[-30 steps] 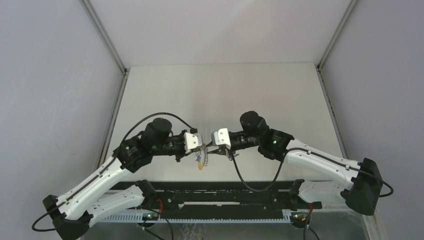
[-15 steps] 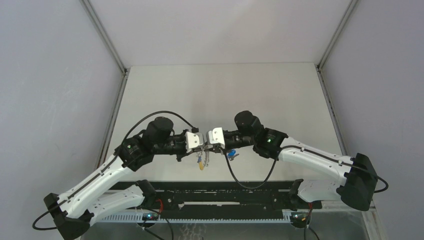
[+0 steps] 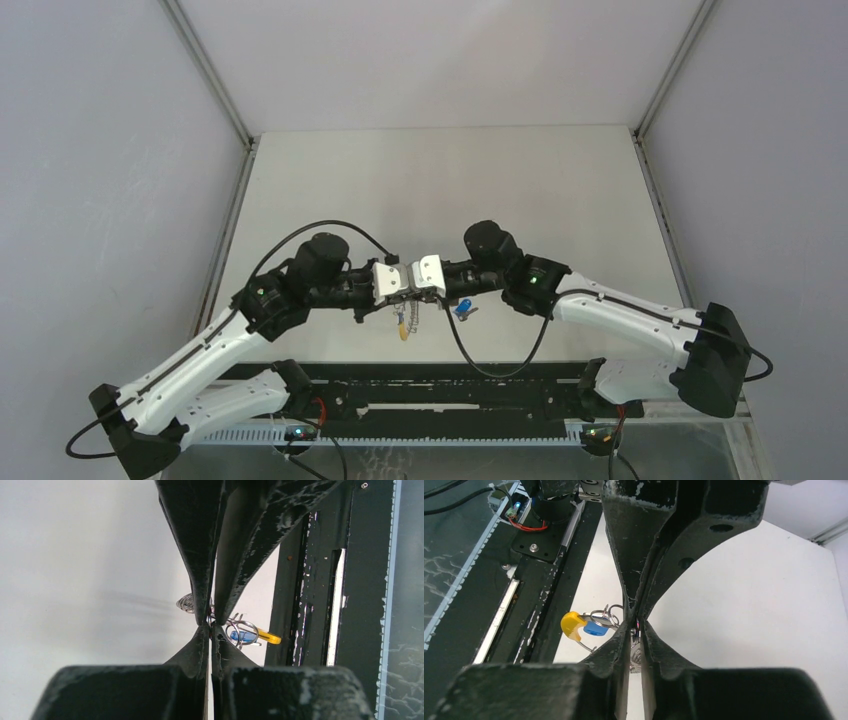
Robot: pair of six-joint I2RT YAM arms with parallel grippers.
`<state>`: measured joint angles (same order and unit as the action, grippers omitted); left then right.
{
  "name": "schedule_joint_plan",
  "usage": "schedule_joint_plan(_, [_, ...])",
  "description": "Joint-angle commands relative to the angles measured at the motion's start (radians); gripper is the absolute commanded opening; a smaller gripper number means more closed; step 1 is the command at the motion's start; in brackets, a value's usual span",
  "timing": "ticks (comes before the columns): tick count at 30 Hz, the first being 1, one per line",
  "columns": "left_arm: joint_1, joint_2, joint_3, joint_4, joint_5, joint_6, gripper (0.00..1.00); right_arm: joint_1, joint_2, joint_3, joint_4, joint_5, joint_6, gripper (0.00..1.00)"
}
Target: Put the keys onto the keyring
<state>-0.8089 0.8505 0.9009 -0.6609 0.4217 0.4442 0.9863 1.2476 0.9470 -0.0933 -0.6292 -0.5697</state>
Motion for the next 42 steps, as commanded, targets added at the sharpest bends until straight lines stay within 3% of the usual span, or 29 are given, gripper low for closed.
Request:
schedule_joint_plan(1, [0.002,-0.007,0.064,0.041,0.006,-0.020,0.00,0.008,0.008,0.052,0.025,-0.005,0.012,0.06])
schedule_joint_plan(3, [0.003,-0.012,0.059,0.049,-0.004,-0.027,0.02,0.006,0.007,0.053,0.025,0.000,0.014,0.00])
schedule_joint_plan(9, [0.004,-0.097,0.002,0.107,-0.077,-0.067,0.23,-0.043,-0.023,0.042,0.033,-0.034,0.063,0.00])
schedule_joint_plan(13, [0.004,-0.200,-0.071,0.194,-0.115,-0.092,0.34,-0.072,-0.077,-0.008,0.132,-0.074,0.124,0.00])
schedule_joint_plan(18, [0.004,-0.273,-0.141,0.290,-0.122,-0.142,0.39,-0.108,-0.124,-0.066,0.250,-0.112,0.208,0.00])
schedule_joint_plan(29, [0.004,-0.285,-0.266,0.581,-0.086,-0.277,0.43,-0.132,-0.152,-0.132,0.389,-0.154,0.304,0.00])
schedule_joint_plan(42, [0.004,-0.227,-0.225,0.548,-0.037,-0.256,0.34,-0.119,-0.151,-0.149,0.418,-0.140,0.312,0.00])
